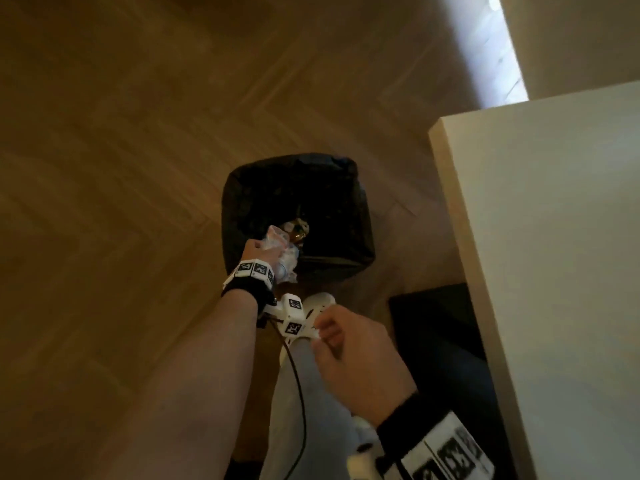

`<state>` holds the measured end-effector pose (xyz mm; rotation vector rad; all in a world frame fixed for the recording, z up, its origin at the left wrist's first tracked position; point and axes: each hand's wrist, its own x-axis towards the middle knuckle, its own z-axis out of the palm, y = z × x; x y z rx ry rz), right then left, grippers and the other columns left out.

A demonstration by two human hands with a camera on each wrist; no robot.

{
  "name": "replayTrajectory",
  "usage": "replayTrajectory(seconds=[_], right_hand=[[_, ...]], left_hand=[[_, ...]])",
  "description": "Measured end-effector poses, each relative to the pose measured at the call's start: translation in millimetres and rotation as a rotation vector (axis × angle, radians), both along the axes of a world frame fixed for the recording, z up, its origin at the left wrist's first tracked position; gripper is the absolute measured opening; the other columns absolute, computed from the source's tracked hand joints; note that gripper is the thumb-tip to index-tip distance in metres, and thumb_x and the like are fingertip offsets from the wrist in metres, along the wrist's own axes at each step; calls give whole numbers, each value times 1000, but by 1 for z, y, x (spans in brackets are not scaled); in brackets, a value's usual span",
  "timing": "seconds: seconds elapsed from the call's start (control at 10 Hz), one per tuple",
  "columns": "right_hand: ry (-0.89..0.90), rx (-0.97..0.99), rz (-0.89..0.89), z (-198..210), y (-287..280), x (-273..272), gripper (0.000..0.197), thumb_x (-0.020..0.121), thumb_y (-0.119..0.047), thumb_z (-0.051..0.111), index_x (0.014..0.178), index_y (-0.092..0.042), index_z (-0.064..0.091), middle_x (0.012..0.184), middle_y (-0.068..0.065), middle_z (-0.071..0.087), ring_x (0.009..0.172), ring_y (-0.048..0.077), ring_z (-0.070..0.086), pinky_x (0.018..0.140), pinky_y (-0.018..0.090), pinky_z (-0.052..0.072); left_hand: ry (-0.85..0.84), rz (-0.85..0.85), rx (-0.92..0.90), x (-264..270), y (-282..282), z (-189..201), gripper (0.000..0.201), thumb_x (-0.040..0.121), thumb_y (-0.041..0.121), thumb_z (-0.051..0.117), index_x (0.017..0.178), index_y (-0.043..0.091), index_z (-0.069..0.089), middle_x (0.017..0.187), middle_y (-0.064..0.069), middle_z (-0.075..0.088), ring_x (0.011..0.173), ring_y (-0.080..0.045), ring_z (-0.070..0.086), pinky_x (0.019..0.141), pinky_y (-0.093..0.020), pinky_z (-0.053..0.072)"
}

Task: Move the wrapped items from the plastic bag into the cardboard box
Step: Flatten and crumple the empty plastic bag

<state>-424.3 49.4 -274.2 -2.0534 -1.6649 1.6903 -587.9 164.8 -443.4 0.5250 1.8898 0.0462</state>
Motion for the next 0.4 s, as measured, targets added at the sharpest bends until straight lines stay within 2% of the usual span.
replayTrajectory(seconds=[0.1,0.2,0.3,0.4], right_hand=[[-57,7,76,-27,16,-3,16,96,-37,57,111,-37,55,103,-17,58,97,-1,55,90,20,49],[-105,-105,112,-41,26,0,27,99,-36,51,126,-33,52,120,-17,55,111,-1,51,96,12,39],[-100,-118,28,-50,30,6,28,98,-27,53,125,-31,56,112,-19,55,107,0,53,94,15,41],[-167,-238,50,-54,36,10,30,98,-24,55,127,-31,49,114,-15,51,111,-1,51,97,10,38]], left_hand=[[35,30,9,-8,34,-57,56,91,27,67,137,5,44,129,-19,55,110,-35,56,87,-37,42],[-27,117,-59,-9,59,-114,88,76,55,68,145,9,39,136,-22,53,117,-41,56,93,-36,46],[-46,171,-136,-4,68,-130,114,62,75,63,151,12,30,144,-23,44,123,-45,49,101,-49,44],[-34,50,-106,1,64,-112,72,93,49,57,145,4,39,140,-25,48,122,-42,51,99,-45,43]])
